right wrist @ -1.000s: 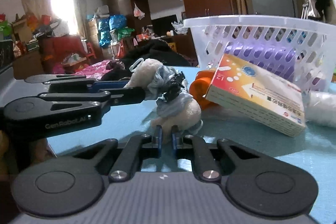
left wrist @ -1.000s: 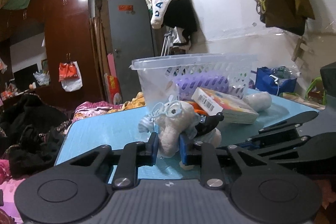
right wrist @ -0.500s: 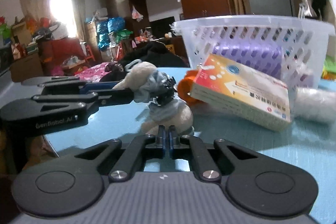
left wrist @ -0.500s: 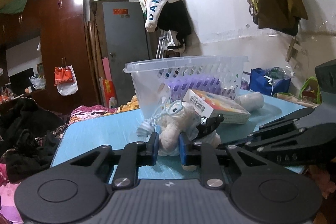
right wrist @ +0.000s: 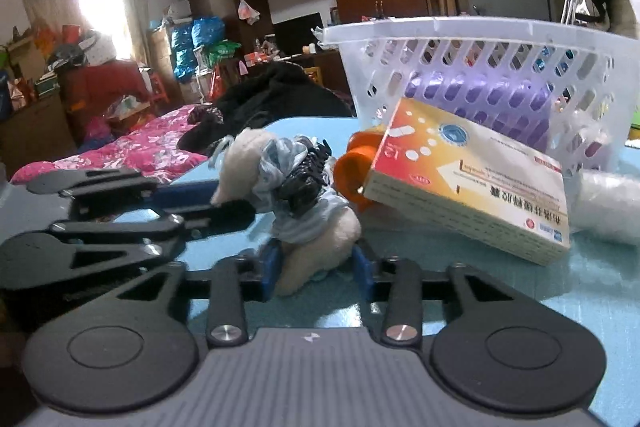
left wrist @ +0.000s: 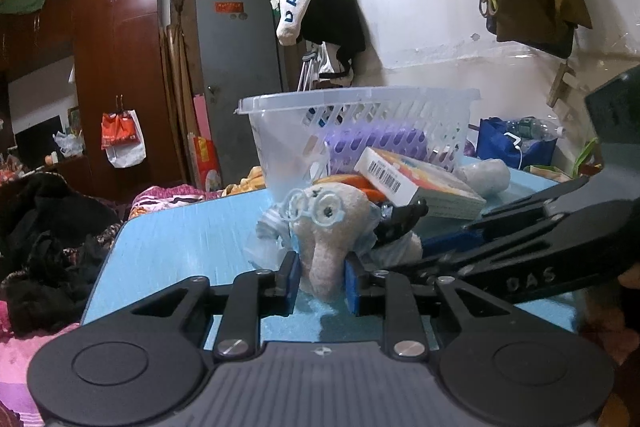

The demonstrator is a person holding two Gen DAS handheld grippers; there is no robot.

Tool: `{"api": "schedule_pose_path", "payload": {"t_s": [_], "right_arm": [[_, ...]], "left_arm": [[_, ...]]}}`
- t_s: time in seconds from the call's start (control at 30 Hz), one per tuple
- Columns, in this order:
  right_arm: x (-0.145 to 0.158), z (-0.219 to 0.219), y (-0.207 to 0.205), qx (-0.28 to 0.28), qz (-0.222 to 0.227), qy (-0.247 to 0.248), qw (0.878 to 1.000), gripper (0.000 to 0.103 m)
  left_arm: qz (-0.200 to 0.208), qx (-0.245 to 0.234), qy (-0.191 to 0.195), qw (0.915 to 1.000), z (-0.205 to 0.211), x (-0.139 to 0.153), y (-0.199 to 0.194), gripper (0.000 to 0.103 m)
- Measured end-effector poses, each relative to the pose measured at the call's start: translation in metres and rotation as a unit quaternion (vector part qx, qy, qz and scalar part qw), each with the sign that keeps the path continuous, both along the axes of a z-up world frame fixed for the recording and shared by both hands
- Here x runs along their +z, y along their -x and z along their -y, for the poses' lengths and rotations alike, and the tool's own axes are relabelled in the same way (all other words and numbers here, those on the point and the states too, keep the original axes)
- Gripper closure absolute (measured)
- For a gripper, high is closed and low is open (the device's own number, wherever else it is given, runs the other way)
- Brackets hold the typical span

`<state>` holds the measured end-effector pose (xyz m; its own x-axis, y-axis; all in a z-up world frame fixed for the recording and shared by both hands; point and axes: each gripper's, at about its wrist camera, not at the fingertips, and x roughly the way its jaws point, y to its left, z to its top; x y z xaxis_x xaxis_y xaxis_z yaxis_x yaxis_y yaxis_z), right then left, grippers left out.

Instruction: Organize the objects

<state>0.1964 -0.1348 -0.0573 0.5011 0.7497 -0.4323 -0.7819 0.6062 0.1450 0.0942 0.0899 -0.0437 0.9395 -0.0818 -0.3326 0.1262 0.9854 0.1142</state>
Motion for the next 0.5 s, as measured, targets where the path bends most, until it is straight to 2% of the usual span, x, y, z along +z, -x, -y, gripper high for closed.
{"api": "schedule_pose_path", "payload": {"t_s": [0.17, 0.37, 0.5], "right_arm": [[0.003, 0.008, 0.010, 0.002, 0.035, -0.012, 0.999, 0.078], [0.015, 0.012, 0.026, 0.003, 0.087, -0.013, 0.996, 0.080], [0.022, 0.014, 0.029, 0.007, 0.103, -0.018, 0.995, 0.080]], "left_arm": [[0.016, 0.002, -0.006, 0.9998, 0.003, -0.001, 0.005, 0.084], [0.043, -0.005, -0.003, 0.9991, 0.004, 0.003, 0.018, 0.085], [0.062, -0.010, -0.002, 0.9980, 0.008, 0.011, 0.027, 0.085]]}}
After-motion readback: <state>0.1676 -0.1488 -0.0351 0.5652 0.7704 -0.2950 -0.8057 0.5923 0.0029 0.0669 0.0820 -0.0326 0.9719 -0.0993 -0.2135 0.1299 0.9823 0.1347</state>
